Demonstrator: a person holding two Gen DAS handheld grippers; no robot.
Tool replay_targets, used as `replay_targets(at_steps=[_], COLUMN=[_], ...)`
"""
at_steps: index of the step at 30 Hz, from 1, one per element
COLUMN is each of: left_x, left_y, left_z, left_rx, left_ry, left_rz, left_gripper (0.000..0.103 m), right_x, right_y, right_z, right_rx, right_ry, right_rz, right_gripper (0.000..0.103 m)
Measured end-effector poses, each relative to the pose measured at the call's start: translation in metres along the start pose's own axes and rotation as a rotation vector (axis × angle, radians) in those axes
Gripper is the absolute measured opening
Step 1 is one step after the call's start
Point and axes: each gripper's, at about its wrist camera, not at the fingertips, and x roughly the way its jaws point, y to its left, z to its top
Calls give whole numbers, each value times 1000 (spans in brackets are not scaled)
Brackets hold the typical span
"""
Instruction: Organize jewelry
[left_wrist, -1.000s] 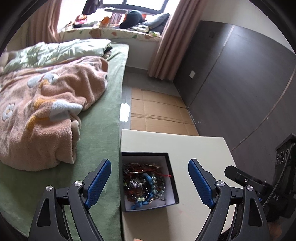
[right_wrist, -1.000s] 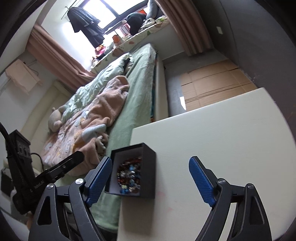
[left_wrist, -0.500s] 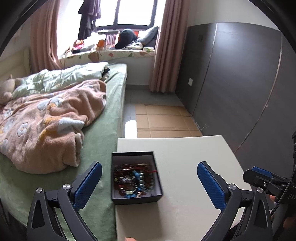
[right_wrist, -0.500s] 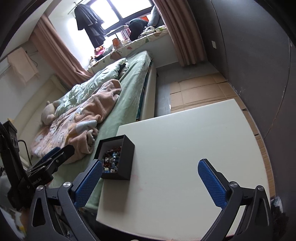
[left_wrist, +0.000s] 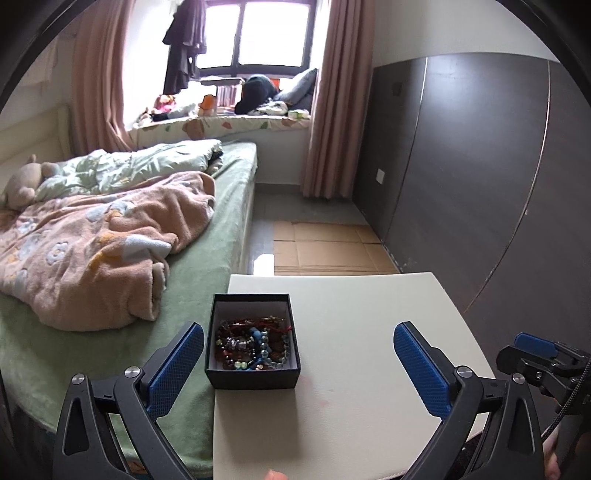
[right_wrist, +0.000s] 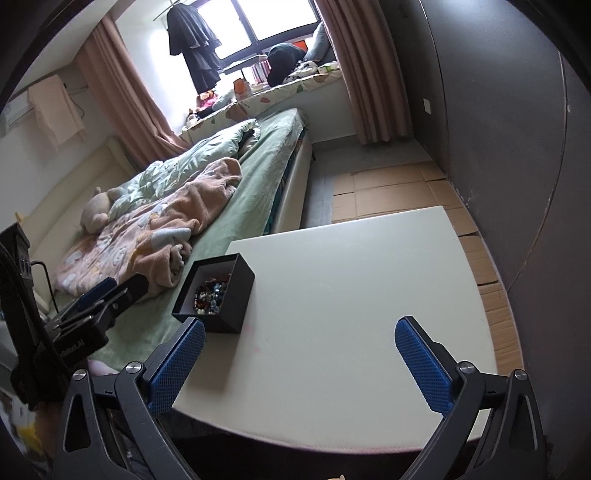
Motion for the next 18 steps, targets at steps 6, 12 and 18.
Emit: replay_targets(at_steps=[6, 12, 18], left_x=[-13, -20, -24], left_y=[-8, -6, -5], left_z=[-2, -1, 1], left_rx=[21, 1, -2], left_ry=[-40, -54, -63], left_rz=[-21, -36, -32], left_gripper=[103, 103, 103], right_x=[-7, -14, -15], right_y=[-6, -9, -13], right_z=[-4, -7, -8], right_rx=[-2, 9, 28], right_ry=[1, -13, -13], right_rz=[1, 20, 24], right_gripper=[103, 103, 103])
